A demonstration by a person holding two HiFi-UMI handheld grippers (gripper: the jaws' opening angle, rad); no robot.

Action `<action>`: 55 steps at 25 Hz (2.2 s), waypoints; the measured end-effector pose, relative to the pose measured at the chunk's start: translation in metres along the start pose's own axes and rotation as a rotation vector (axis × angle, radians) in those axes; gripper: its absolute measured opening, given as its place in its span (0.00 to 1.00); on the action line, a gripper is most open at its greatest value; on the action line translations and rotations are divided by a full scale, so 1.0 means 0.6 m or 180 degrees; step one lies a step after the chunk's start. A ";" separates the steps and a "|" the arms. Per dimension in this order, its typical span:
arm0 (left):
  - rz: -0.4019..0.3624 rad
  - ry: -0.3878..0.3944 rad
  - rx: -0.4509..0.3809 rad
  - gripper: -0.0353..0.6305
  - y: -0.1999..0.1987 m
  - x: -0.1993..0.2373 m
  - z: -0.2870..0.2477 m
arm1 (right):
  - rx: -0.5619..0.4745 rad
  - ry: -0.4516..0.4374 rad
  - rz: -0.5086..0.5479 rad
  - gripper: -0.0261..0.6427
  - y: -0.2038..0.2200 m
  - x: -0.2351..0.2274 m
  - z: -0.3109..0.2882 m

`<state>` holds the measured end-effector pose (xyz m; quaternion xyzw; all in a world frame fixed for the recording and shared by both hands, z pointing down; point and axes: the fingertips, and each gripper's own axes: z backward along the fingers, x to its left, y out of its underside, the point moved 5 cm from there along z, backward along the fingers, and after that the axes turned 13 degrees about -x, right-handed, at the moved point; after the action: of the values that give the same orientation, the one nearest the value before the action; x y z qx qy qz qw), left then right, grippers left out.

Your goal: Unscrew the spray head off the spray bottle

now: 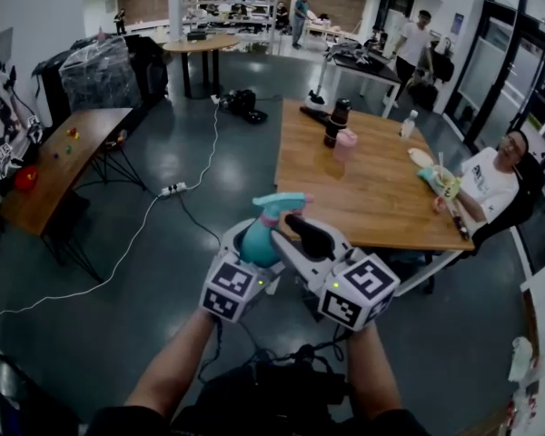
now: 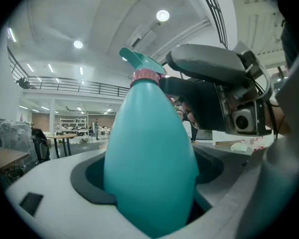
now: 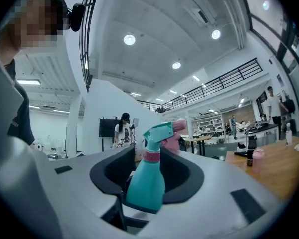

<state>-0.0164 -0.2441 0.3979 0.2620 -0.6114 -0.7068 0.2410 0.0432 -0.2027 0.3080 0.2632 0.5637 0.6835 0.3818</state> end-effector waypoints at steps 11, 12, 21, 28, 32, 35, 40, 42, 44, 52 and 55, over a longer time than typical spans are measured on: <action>-0.0054 0.0155 0.0044 0.70 -0.001 -0.018 -0.005 | 0.0031 0.0191 0.0035 0.25 0.007 -0.011 -0.007; -0.0052 0.0187 0.0046 0.70 -0.002 -0.019 -0.005 | 0.0037 0.0163 0.0039 0.25 0.006 -0.012 -0.005; 0.0066 0.0753 0.0002 0.70 -0.016 -0.039 0.002 | -0.0031 -0.0316 -0.0115 0.24 -0.005 -0.016 0.012; 0.0193 0.1293 -0.0048 0.70 -0.023 -0.062 0.016 | -0.0148 -0.0879 -0.0216 0.24 -0.008 -0.013 0.031; 0.0264 0.1543 -0.0072 0.70 -0.031 -0.071 0.024 | -0.0221 -0.1136 -0.0302 0.24 -0.012 -0.011 0.037; 0.0261 0.1490 -0.0085 0.70 -0.030 -0.072 0.022 | -0.0227 -0.1090 -0.0271 0.25 -0.010 -0.012 0.038; 0.0150 0.1026 -0.0048 0.70 -0.029 -0.053 0.012 | -0.0230 -0.0871 -0.0234 0.27 -0.013 -0.009 0.033; 0.0102 0.0800 -0.0047 0.70 -0.025 -0.041 0.009 | -0.0192 -0.0721 -0.0183 0.27 -0.011 -0.009 0.030; 0.0036 0.0592 -0.0012 0.70 -0.019 -0.031 0.006 | -0.0119 -0.0529 -0.0063 0.27 -0.006 -0.011 0.025; -0.0065 0.0144 0.0102 0.70 -0.006 -0.012 -0.008 | -0.0066 -0.0065 -0.0089 0.27 0.001 -0.024 0.004; -0.0102 0.0040 0.0134 0.70 -0.001 -0.009 -0.013 | -0.0025 0.0064 -0.0122 0.27 0.005 -0.029 -0.004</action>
<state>-0.0073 -0.2461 0.3967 0.2812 -0.6203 -0.6958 0.2279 0.0506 -0.2188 0.3119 0.2441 0.5698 0.6809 0.3901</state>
